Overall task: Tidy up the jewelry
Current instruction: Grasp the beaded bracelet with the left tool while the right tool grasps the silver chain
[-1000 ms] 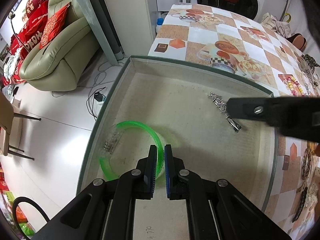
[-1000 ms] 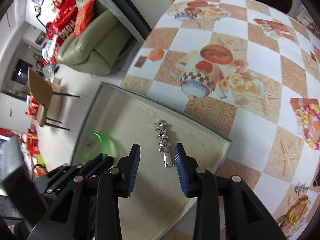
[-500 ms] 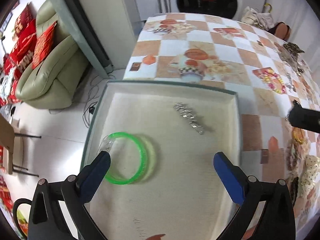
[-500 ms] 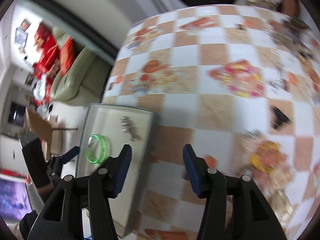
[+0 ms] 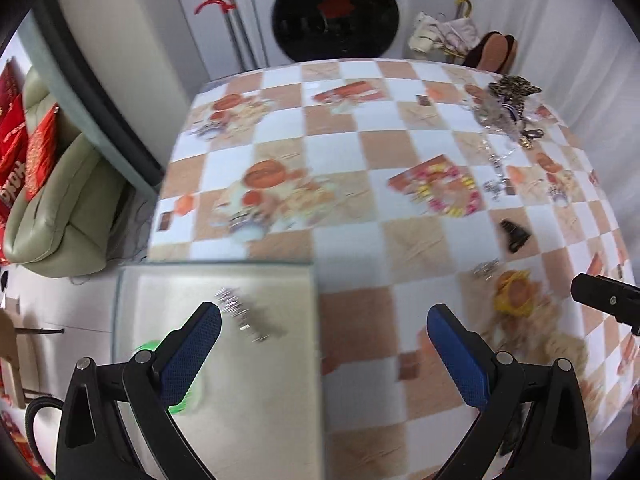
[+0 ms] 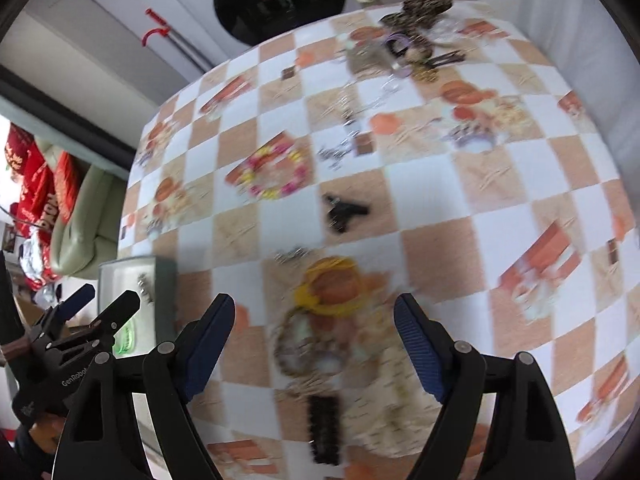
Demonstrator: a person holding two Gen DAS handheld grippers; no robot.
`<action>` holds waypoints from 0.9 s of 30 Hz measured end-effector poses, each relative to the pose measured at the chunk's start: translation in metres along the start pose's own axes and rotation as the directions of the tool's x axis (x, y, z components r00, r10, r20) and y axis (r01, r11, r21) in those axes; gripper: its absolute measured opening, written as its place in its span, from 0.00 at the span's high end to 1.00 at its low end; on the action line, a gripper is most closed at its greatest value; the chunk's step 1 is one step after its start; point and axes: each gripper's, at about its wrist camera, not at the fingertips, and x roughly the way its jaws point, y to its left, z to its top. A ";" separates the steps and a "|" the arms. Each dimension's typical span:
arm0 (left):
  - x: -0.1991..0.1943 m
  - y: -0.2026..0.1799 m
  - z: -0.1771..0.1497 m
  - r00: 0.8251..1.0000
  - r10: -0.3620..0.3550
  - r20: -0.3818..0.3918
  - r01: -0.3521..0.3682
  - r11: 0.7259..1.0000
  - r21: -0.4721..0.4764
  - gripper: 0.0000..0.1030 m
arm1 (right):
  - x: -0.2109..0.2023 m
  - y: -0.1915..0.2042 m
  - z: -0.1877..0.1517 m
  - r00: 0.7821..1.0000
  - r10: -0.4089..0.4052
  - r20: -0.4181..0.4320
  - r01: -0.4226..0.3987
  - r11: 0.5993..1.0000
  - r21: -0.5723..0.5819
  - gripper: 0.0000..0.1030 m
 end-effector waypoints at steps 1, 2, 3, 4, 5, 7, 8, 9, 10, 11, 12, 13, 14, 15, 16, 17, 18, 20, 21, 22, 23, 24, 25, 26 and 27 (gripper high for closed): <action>0.003 -0.007 0.006 1.000 -0.008 -0.004 0.008 1.000 -0.005 0.00 | -0.001 -0.004 0.006 1.000 -0.011 0.004 0.011 1.000 0.000 0.18; 0.004 -0.011 0.009 1.000 -0.017 -0.004 0.017 1.000 -0.010 0.00 | -0.002 -0.008 0.013 1.000 -0.022 0.009 0.022 1.000 0.000 0.18; 0.006 -0.017 0.015 1.000 -0.031 -0.005 0.031 0.999 -0.013 0.00 | -0.002 -0.011 0.018 1.000 -0.029 0.013 0.029 1.000 -0.001 0.18; 0.008 -0.023 0.021 0.999 -0.045 -0.004 0.045 0.999 -0.013 0.00 | -0.003 -0.014 0.026 0.999 -0.032 0.017 0.032 0.999 -0.002 0.18; 0.010 -0.027 0.024 0.999 -0.049 -0.001 0.049 0.999 -0.014 0.00 | -0.003 -0.015 0.034 0.999 -0.032 0.021 0.032 0.999 -0.006 0.18; 0.014 -0.037 0.034 0.999 -0.048 0.002 0.048 0.999 -0.012 0.00 | -0.002 -0.018 0.047 0.999 -0.040 0.026 0.040 0.999 -0.022 0.18; 0.018 -0.042 0.039 0.999 -0.044 0.001 0.044 0.999 -0.011 0.00 | -0.002 -0.018 0.053 0.999 -0.042 0.025 0.043 0.999 -0.031 0.18; 0.022 -0.045 0.044 0.999 -0.041 -0.001 0.041 0.999 -0.014 0.00 | 0.000 -0.018 0.060 0.999 -0.044 0.025 0.045 0.998 -0.042 0.18; 0.025 -0.048 0.048 0.999 -0.039 -0.003 0.039 0.999 -0.020 0.00 | 0.003 -0.018 0.066 0.999 -0.045 0.023 0.046 0.998 -0.054 0.18; 0.028 -0.049 0.050 0.999 -0.038 -0.004 0.038 0.999 -0.027 0.00 | 0.006 -0.018 0.072 0.999 -0.044 0.020 0.045 0.997 -0.066 0.18; 0.033 -0.051 0.053 0.999 -0.037 -0.008 0.037 0.999 -0.035 0.00 | 0.009 -0.018 0.076 0.999 -0.045 0.015 0.046 0.996 -0.077 0.18; 0.038 -0.052 0.057 0.999 -0.034 -0.014 0.034 0.998 -0.043 0.00 | 0.014 -0.017 0.082 0.999 -0.051 0.005 0.052 0.994 -0.094 0.18; 0.043 -0.052 0.058 0.999 -0.032 -0.019 0.031 0.998 -0.048 0.00 | 0.020 -0.016 0.086 0.998 -0.057 -0.003 0.057 0.992 -0.110 0.18; 0.049 -0.054 0.061 0.999 -0.028 -0.024 0.027 0.998 -0.054 0.00 | 0.025 -0.015 0.090 0.998 -0.063 -0.007 0.061 0.990 -0.127 0.19; 0.053 -0.053 0.062 0.999 -0.027 -0.026 0.025 0.998 -0.058 0.00 | 0.029 -0.015 0.092 0.998 -0.067 -0.012 0.065 0.988 -0.140 0.19; 0.059 -0.054 0.065 0.999 -0.025 -0.030 0.023 0.998 -0.062 0.00 | 0.035 -0.014 0.095 0.997 -0.072 -0.021 0.068 0.985 -0.159 0.21; 0.065 -0.055 0.066 0.999 -0.026 -0.033 0.024 0.998 -0.064 0.00 | 0.041 -0.013 0.097 0.997 -0.077 -0.028 0.071 0.982 -0.175 0.22; 0.076 -0.056 0.069 0.999 -0.024 -0.045 0.021 0.998 -0.065 0.07 | 0.052 -0.013 0.099 0.996 -0.084 -0.043 0.073 0.977 -0.199 0.27; 0.082 -0.058 0.071 0.998 -0.024 -0.053 0.020 0.998 -0.066 0.07 | 0.058 -0.013 0.100 0.995 -0.088 -0.053 0.075 0.975 -0.211 0.29; 0.086 -0.058 0.072 0.998 -0.025 -0.057 0.021 0.998 -0.067 0.07 | 0.063 -0.013 0.100 0.994 -0.091 -0.061 0.076 0.973 -0.219 0.31; 0.093 -0.059 0.074 0.998 -0.030 -0.061 0.026 0.997 -0.066 0.11 | 0.069 -0.013 0.101 0.993 -0.092 -0.068 0.074 0.971 -0.227 0.32; 0.098 -0.060 0.075 0.997 -0.034 -0.065 0.030 0.998 -0.064 0.15 | 0.072 -0.014 0.101 0.993 -0.092 -0.072 0.073 0.970 -0.232 0.33; 0.102 -0.062 0.076 0.997 -0.036 -0.070 0.031 0.998 -0.061 0.18 | 0.077 -0.014 0.102 0.993 -0.092 -0.076 0.071 0.969 -0.238 0.34; 0.108 -0.064 0.078 0.996 -0.038 -0.079 0.034 0.998 -0.057 0.18 | 0.080 -0.014 0.103 0.993 -0.091 -0.080 0.069 0.968 -0.243 0.35; 0.111 -0.065 0.079 0.996 -0.041 -0.081 0.037 0.998 -0.055 0.18 | 0.084 -0.014 0.103 0.993 -0.087 -0.084 0.064 0.966 -0.249 0.35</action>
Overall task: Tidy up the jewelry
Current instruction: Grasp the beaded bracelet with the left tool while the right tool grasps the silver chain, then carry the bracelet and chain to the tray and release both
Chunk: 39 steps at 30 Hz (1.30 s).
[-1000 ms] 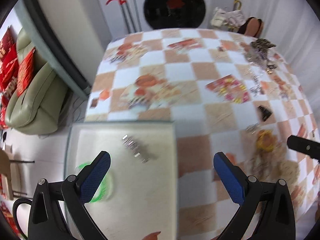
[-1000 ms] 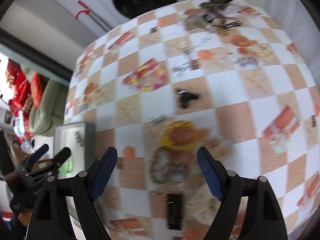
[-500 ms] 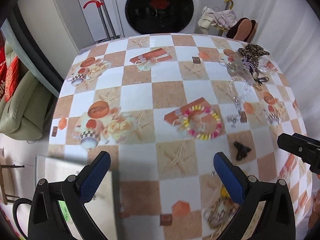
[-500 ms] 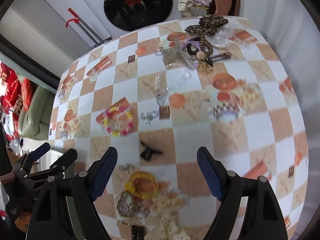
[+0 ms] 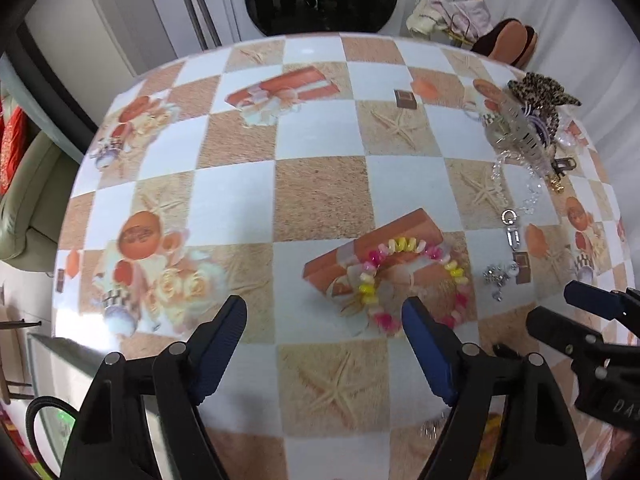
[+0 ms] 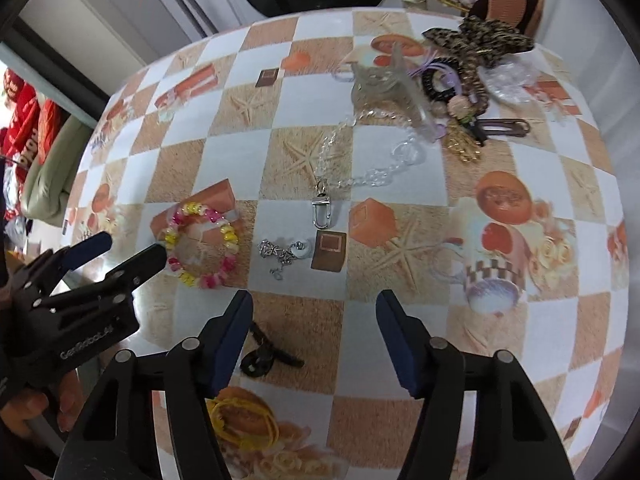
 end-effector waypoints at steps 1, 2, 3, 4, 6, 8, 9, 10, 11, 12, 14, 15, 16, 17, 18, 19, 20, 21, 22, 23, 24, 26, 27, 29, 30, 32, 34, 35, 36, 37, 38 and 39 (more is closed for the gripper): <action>0.004 -0.002 0.002 1.000 -0.005 -0.001 0.005 1.000 0.002 0.18 | 0.003 0.000 0.001 1.000 0.003 -0.002 -0.003 1.000 -0.005 0.36; 0.006 -0.004 0.003 1.000 -0.010 -0.002 0.010 1.000 0.005 0.23 | 0.006 0.002 0.001 1.000 0.003 -0.004 -0.003 1.000 -0.014 0.36; 0.010 -0.006 0.005 1.000 -0.014 -0.004 0.014 1.000 0.009 0.26 | 0.008 0.003 0.002 1.000 0.003 -0.004 -0.003 1.000 -0.022 0.36; 0.013 -0.008 0.007 1.000 -0.016 -0.010 0.016 1.000 0.014 0.28 | 0.010 0.004 0.003 1.000 0.001 -0.004 -0.001 0.999 -0.033 0.37; 0.019 -0.012 0.010 1.000 -0.013 -0.014 0.013 1.000 0.020 0.28 | 0.014 0.007 0.005 1.000 0.000 0.000 0.000 0.999 -0.049 0.39; 0.020 -0.015 0.012 1.000 -0.011 0.000 0.011 1.000 0.026 0.28 | 0.017 0.009 0.007 1.000 -0.001 0.005 0.001 0.998 -0.064 0.41; 0.021 -0.016 0.013 1.000 -0.009 0.003 0.009 0.999 0.030 0.28 | 0.018 0.010 0.008 1.000 -0.005 0.011 0.006 0.997 -0.075 0.41; 0.021 -0.017 0.014 1.000 -0.013 0.008 0.013 0.999 0.034 0.30 | 0.019 0.012 0.010 1.000 -0.009 0.017 0.010 0.997 -0.082 0.42; 0.020 -0.018 0.014 1.000 -0.016 0.014 0.016 0.999 0.037 0.33 | 0.020 0.014 0.011 1.000 -0.011 0.026 0.013 0.996 -0.093 0.44; 0.020 -0.019 0.015 1.000 -0.019 0.019 0.018 0.999 0.042 0.34 | 0.020 0.015 0.012 0.999 -0.013 0.032 0.016 0.995 -0.101 0.44; 0.019 -0.021 0.016 0.999 -0.026 0.029 0.024 0.998 0.053 0.47 | 0.022 0.018 0.014 0.999 -0.021 0.044 0.026 0.993 -0.116 0.48; 0.018 -0.024 0.016 0.999 -0.031 0.034 0.028 0.998 0.063 0.50 | 0.022 0.020 0.016 0.998 -0.026 0.048 0.032 0.992 -0.121 0.50; 0.018 -0.025 0.016 0.999 -0.034 0.036 0.031 0.997 0.068 0.57 | 0.023 0.021 0.016 0.998 -0.035 0.055 0.042 0.991 -0.130 0.52; 0.017 -0.027 0.016 0.999 -0.033 0.040 0.031 0.997 0.070 0.66 | 0.023 0.022 0.016 0.997 -0.043 0.060 0.051 0.989 -0.137 0.54; 0.016 -0.027 0.016 0.999 -0.033 0.039 0.031 0.997 0.068 0.69 | 0.024 0.023 0.016 0.997 -0.050 0.062 0.058 0.988 -0.142 0.54; 0.016 -0.026 0.017 0.999 -0.033 0.039 0.031 0.998 0.062 0.76 | 0.024 0.024 0.016 0.996 -0.062 0.066 0.071 0.986 -0.151 0.56; 0.016 -0.025 0.018 0.999 -0.032 0.039 0.030 0.998 0.050 0.82 | 0.024 0.026 0.015 0.994 -0.080 0.072 0.091 0.983 -0.161 0.59; 0.016 -0.024 0.018 0.999 -0.034 0.038 0.033 0.999 0.037 0.84 | 0.025 0.027 0.014 0.993 -0.094 0.077 0.106 0.980 -0.168 0.61; 0.016 -0.022 0.018 0.998 -0.044 0.037 0.043 0.999 0.024 0.85 | 0.025 0.030 0.013 0.990 -0.115 0.086 0.129 0.975 -0.180 0.64; 0.015 -0.019 0.018 0.998 -0.047 0.036 0.047 0.999 0.017 0.86 | 0.026 0.031 0.012 0.986 -0.134 0.094 0.150 0.971 -0.187 0.67; 0.015 -0.019 0.018 0.998 -0.053 0.032 0.052 0.999 0.012 0.86 | 0.025 0.031 0.011 0.986 -0.132 0.100 0.148 0.971 -0.188 0.68; 0.014 -0.018 0.017 0.998 -0.060 0.031 0.060 0.998 0.008 0.87 | 0.024 0.031 0.011 0.987 -0.127 0.103 0.144 0.973 -0.180 0.89; 0.012 -0.018 0.015 0.997 -0.066 0.035 0.066 0.998 0.004 0.87 | 0.023 0.030 0.012 0.988 -0.117 0.104 0.134 0.975 -0.177 0.98; 0.007 -0.018 0.012 0.996 -0.075 0.041 0.075 0.997 -0.004 0.87 | 0.022 0.022 0.012 0.992 -0.083 0.092 0.096 0.985 -0.143 0.99; 0.004 -0.019 0.012 0.996 -0.080 0.044 0.081 0.997 -0.010 0.87 | 0.020 0.017 0.011 0.994 -0.058 0.090 0.069 0.990 -0.122 1.00; -0.001 -0.019 0.010 0.995 -0.089 0.051 0.090 0.996 -0.017 0.87 | 0.014 0.010 0.009 0.995 -0.026 0.095 0.035 0.995 -0.093 1.00; -0.007 -0.020 0.008 0.994 -0.095 0.057 0.096 0.995 -0.025 0.87 | 0.006 0.003 0.007 0.995 -0.005 0.099 0.013 0.997 -0.077 1.00; -0.010 -0.020 0.008 0.993 -0.099 0.059 0.101 0.994 -0.031 0.87 | 0.002 -0.001 0.005 0.995 0.012 0.100 -0.005 0.998 -0.066 1.00; -0.015 -0.020 0.006 0.993 -0.103 0.064 0.106 0.994 -0.037 0.87 | -0.001 -0.003 0.005 0.995 0.022 0.102 -0.017 0.998 -0.058 1.00; -0.018 -0.021 0.005 0.992 -0.104 0.068 0.107 0.993 -0.040 0.87 | -0.004 -0.007 0.004 0.994 0.034 0.103 -0.029 0.998 -0.049 1.00; -0.024 -0.021 0.003 0.991 -0.107 0.074 0.111 0.993 -0.045 0.87 | -0.009 -0.011 0.002 0.993 0.048 0.106 -0.044 0.998 -0.036 1.00; -0.028 -0.022 0.002 0.991 -0.110 0.078 0.114 0.992 -0.048 0.87 | -0.012 -0.015 0.000 0.992 0.059 0.107 -0.056 0.998 -0.025 1.00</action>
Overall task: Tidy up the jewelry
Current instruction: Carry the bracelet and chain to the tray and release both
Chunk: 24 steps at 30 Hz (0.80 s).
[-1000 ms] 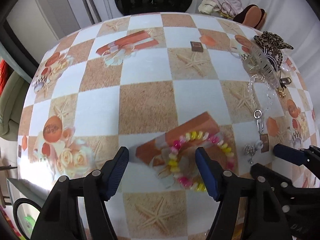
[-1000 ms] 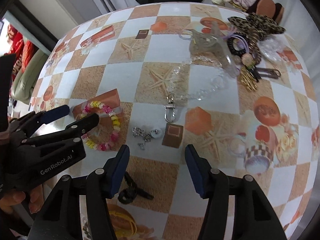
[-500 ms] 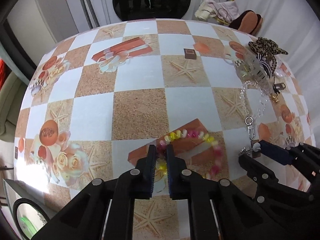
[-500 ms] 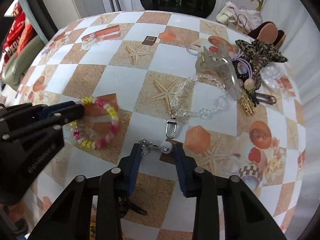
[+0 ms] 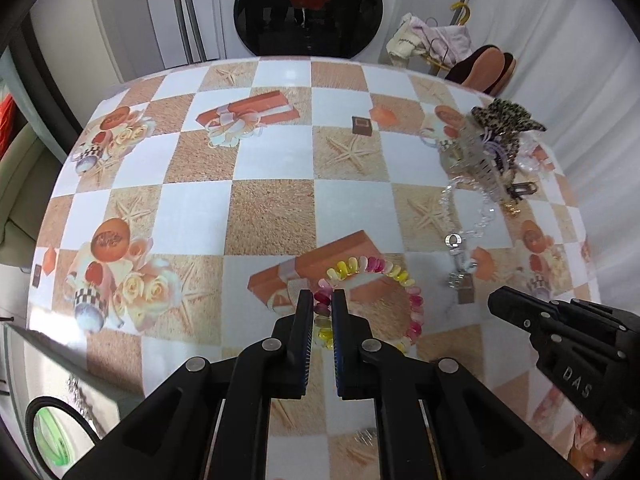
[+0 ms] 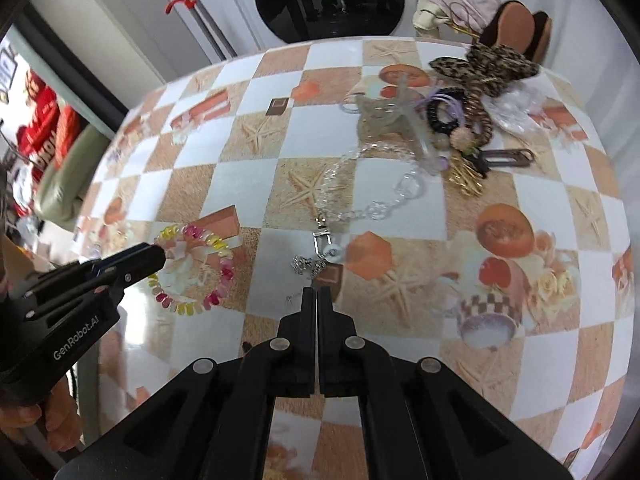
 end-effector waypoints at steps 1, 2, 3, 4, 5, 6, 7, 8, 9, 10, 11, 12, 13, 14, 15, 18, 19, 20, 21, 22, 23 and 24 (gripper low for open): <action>-0.005 -0.001 -0.001 1.000 -0.003 0.005 0.003 1.000 -0.004 0.87 | -0.003 -0.001 0.000 1.000 0.007 0.001 -0.007 1.000 0.008 1.00; -0.009 -0.002 -0.002 1.000 -0.005 0.009 0.005 1.000 -0.004 0.87 | -0.006 -0.004 -0.001 1.000 0.021 0.001 -0.021 1.000 0.015 1.00; -0.013 -0.003 -0.004 1.000 -0.004 0.014 0.004 1.000 -0.005 0.87 | -0.006 -0.003 -0.001 0.999 0.043 -0.005 -0.043 0.999 0.010 1.00; -0.017 -0.004 -0.005 1.000 -0.002 0.018 0.002 1.000 -0.006 0.87 | -0.006 -0.002 0.000 0.998 0.055 -0.010 -0.055 0.998 0.001 0.99; -0.021 -0.005 -0.007 1.000 -0.001 0.021 0.001 1.000 -0.009 0.87 | -0.005 -0.001 0.002 0.999 0.050 -0.013 -0.050 0.999 -0.006 0.98; -0.025 -0.006 -0.008 1.000 0.001 0.024 -0.001 1.000 -0.014 0.87 | -0.002 0.000 0.004 0.999 0.043 -0.016 -0.043 0.999 -0.014 0.97; -0.027 -0.005 -0.010 1.000 0.003 0.027 -0.003 1.000 -0.018 0.87 | 0.001 0.002 0.007 0.999 0.047 -0.023 -0.047 0.999 -0.022 0.84; -0.029 -0.005 -0.011 1.000 0.007 0.029 -0.006 1.000 -0.024 0.87 | 0.003 0.003 0.007 0.998 0.050 -0.027 -0.050 0.998 -0.028 0.58; -0.031 -0.004 -0.012 1.000 0.009 0.029 -0.008 1.000 -0.030 0.87 | 0.007 0.005 0.009 0.998 0.049 -0.028 -0.050 0.998 -0.032 0.48; -0.031 -0.003 -0.014 1.000 0.013 0.028 -0.012 0.999 -0.037 0.87 | 0.011 0.007 0.011 0.998 0.049 -0.029 -0.050 0.998 -0.038 0.45; -0.032 -0.002 -0.015 1.000 0.017 0.026 -0.016 0.999 -0.044 0.87 | 0.017 0.009 0.012 0.998 0.044 -0.038 -0.046 0.998 -0.041 0.45; -0.032 0.000 -0.016 0.999 0.021 0.025 -0.020 0.999 -0.051 0.87 | 0.021 0.010 0.012 0.999 0.035 -0.042 -0.036 0.999 -0.038 0.45; -0.032 0.001 -0.018 0.999 0.022 0.024 -0.021 0.998 -0.056 0.87 | 0.027 0.011 0.013 0.999 0.022 -0.045 -0.023 0.999 -0.032 0.47; -0.033 0.003 -0.020 0.999 0.024 0.025 -0.022 0.998 -0.065 0.87 | 0.032 0.012 0.014 0.999 0.011 -0.047 -0.012 1.000 -0.026 0.52; -0.033 0.005 -0.021 0.999 0.025 0.025 -0.023 0.997 -0.071 0.87 | 0.033 0.013 0.014 1.000 -0.006 -0.029 0.005 1.000 -0.030 0.55; -0.033 0.007 -0.026 0.999 0.025 0.026 -0.023 0.997 -0.080 0.87 | 0.037 0.025 0.014 0.996 -0.093 -0.009 0.092 0.992 -0.083 0.86; -0.033 0.007 -0.027 0.999 0.026 0.024 -0.024 0.996 -0.081 0.87 | 0.038 0.026 0.014 0.994 -0.107 -0.006 0.106 0.990 -0.090 0.96; -0.033 0.007 -0.029 0.999 0.026 0.022 -0.024 0.996 -0.085 0.87 | 0.038 0.025 0.014 0.994 -0.104 -0.009 0.103 0.991 -0.087 0.98; -0.034 0.008 -0.030 0.999 0.025 0.019 -0.024 0.996 -0.089 0.87 | 0.037 0.022 0.014 0.996 -0.090 -0.011 0.089 0.993 -0.074 0.99; -0.034 0.008 -0.030 1.000 0.024 0.018 -0.022 0.995 -0.092 0.87 | 0.036 0.018 0.014 0.997 -0.074 -0.014 0.073 0.996 -0.053 0.99; -0.036 0.008 -0.032 1.000 0.021 0.019 -0.019 0.995 -0.094 0.87 | 0.033 0.013 0.014 0.999 -0.053 -0.012 0.052 0.998 -0.033 0.99; -0.037 0.008 -0.033 1.000 0.021 0.021 -0.019 0.996 -0.092 0.87 | 0.029 0.008 0.014 1.000 -0.029 -0.010 0.029 1.000 -0.010 0.99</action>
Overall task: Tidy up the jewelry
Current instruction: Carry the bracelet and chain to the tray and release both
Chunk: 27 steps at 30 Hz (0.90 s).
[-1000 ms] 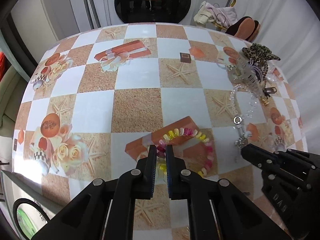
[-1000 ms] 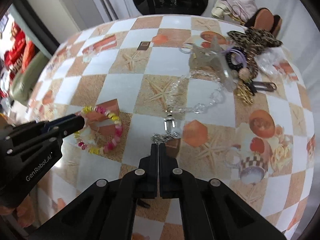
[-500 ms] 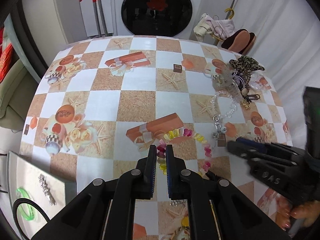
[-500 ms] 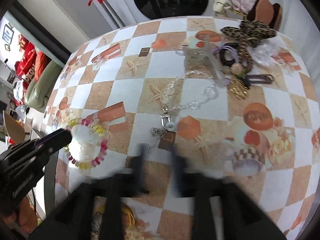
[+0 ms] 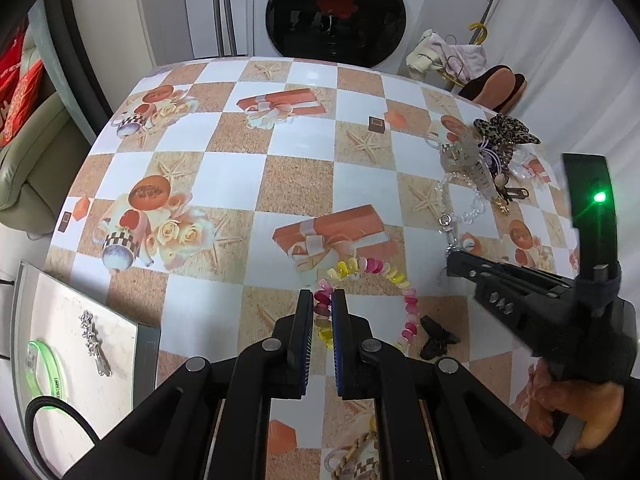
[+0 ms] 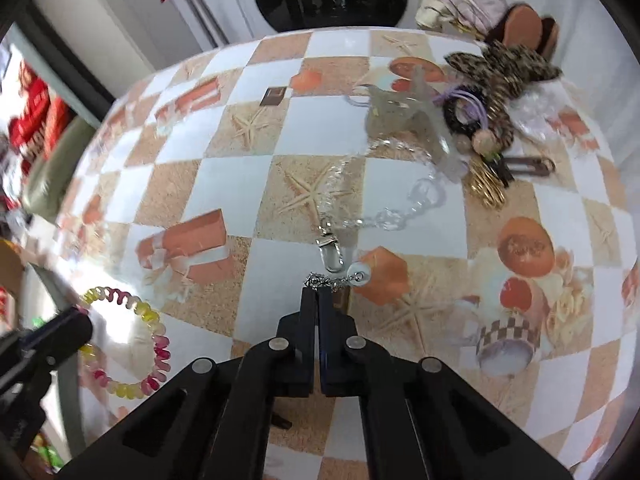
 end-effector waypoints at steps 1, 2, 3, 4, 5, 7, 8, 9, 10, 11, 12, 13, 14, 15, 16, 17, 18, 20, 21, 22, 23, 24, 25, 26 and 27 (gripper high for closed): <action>-0.001 0.000 -0.001 1.000 0.000 0.000 0.000 1.000 0.002 0.87 | -0.004 -0.004 0.000 1.000 0.018 0.002 -0.018 1.000 0.017 0.99; -0.003 -0.001 -0.002 1.000 -0.001 0.001 0.001 1.000 0.006 0.87 | -0.008 -0.009 -0.001 0.999 0.038 0.005 -0.038 0.999 0.036 0.99; -0.004 -0.002 -0.003 1.000 -0.002 0.001 0.002 1.000 0.009 0.87 | -0.012 -0.012 -0.002 0.999 0.052 0.006 -0.052 0.997 0.049 0.99; -0.005 -0.003 -0.003 1.000 -0.002 0.001 0.002 1.000 0.012 0.87 | -0.016 -0.016 -0.003 0.998 0.069 0.007 -0.069 0.996 0.064 0.99; -0.006 -0.004 -0.004 1.000 -0.002 0.002 0.002 1.000 0.015 0.87 | -0.020 -0.019 -0.004 0.997 0.080 0.008 -0.080 0.994 0.074 0.99; -0.009 -0.006 -0.006 1.000 -0.005 0.002 0.005 1.000 0.018 0.87 | -0.029 -0.024 -0.008 0.995 0.100 0.009 -0.100 0.991 0.090 0.99; -0.010 -0.007 -0.007 1.000 -0.006 0.002 0.006 1.000 0.018 0.87 | -0.032 -0.026 -0.010 0.994 0.109 0.009 -0.109 0.990 0.094 0.99; -0.011 -0.008 -0.009 1.000 -0.007 0.002 0.007 1.000 0.018 0.87 | -0.036 -0.027 -0.012 0.993 0.120 0.010 -0.121 0.988 0.099 0.99; -0.013 -0.009 -0.010 1.000 -0.007 0.002 0.007 1.000 0.018 0.87 | -0.041 -0.029 -0.015 0.991 0.130 0.010 -0.130 0.986 0.101 0.99; -0.014 -0.010 -0.013 1.000 -0.008 0.001 0.008 1.000 0.016 0.87 | -0.045 -0.031 -0.018 0.990 0.139 0.011 -0.140 0.985 0.103 0.99; -0.015 -0.010 -0.015 1.000 -0.009 0.001 0.009 1.000 0.013 0.87 | -0.047 -0.031 -0.020 0.989 0.147 0.011 -0.147 0.983 0.105 0.99; -0.016 -0.010 -0.017 1.000 -0.011 0.001 0.011 1.000 0.010 0.87 | -0.051 -0.032 -0.023 0.987 0.158 0.012 -0.158 0.982 0.108 0.99; -0.018 -0.011 -0.019 1.000 -0.012 0.002 0.012 1.000 0.007 0.87 | -0.055 -0.033 -0.026 0.986 0.166 0.012 -0.166 0.980 0.109 0.99; -0.019 -0.011 -0.022 1.000 -0.015 0.003 0.015 1.000 0.003 0.87 | -0.058 -0.033 -0.029 0.985 0.172 0.013 -0.172 0.979 0.110 0.99; -0.021 -0.011 -0.025 1.000 -0.019 0.003 0.019 1.000 0.000 0.87 | -0.062 -0.033 -0.033 0.984 0.178 0.013 -0.179 0.978 0.111 0.99; -0.022 -0.011 -0.027 1.000 -0.022 0.004 0.022 1.000 -0.003 0.87 | -0.066 -0.033 -0.038 0.983 0.184 0.013 -0.184 0.976 0.112 0.99; -0.024 -0.012 -0.029 1.000 -0.027 0.005 0.027 1.000 -0.005 0.87 | -0.069 -0.033 -0.041 0.982 0.187 0.013 -0.187 0.976 0.113 0.99; -0.028 -0.011 -0.034 0.999 -0.035 0.007 0.035 0.999 -0.006 0.87 | -0.077 -0.031 -0.049 0.981 0.196 0.013 -0.196 0.974 0.115 0.99; -0.031 -0.010 -0.038 0.999 -0.040 0.008 0.040 0.999 -0.005 0.87 | -0.081 -0.030 -0.053 0.980 0.198 0.014 -0.199 0.973 0.113 0.99; -0.033 -0.009 -0.040 0.999 -0.044 0.010 0.044 0.999 -0.004 0.87 | -0.085 -0.027 -0.057 0.979 0.201 0.016 -0.202 0.973 0.111 0.99; -0.035 -0.007 -0.043 0.999 -0.051 0.011 0.051 0.999 -0.006 0.87 | -0.087 -0.024 -0.060 0.979 0.203 0.018 -0.204 0.973 0.109 0.99; -0.038 -0.004 -0.046 0.998 -0.058 0.014 0.058 0.998 -0.007 0.87 | -0.091 -0.019 -0.064 0.978 0.207 0.022 -0.208 0.972 0.107 0.99; -0.041 -0.001 -0.048 0.998 -0.064 0.017 0.064 0.998 -0.006 0.87 | -0.093 -0.015 -0.067 0.978 0.208 0.026 -0.210 0.972 0.105 0.99; -0.044 0.002 -0.051 0.997 -0.070 0.020 0.070 0.998 -0.004 0.87 | -0.096 -0.010 -0.071 0.978 0.208 0.029 -0.210 0.972 0.102 0.99; -0.048 0.006 -0.055 0.997 -0.077 0.025 0.077 0.997 -0.001 0.87 | -0.099 -0.004 -0.074 0.978 0.208 0.031 -0.211 0.972 0.102 0.99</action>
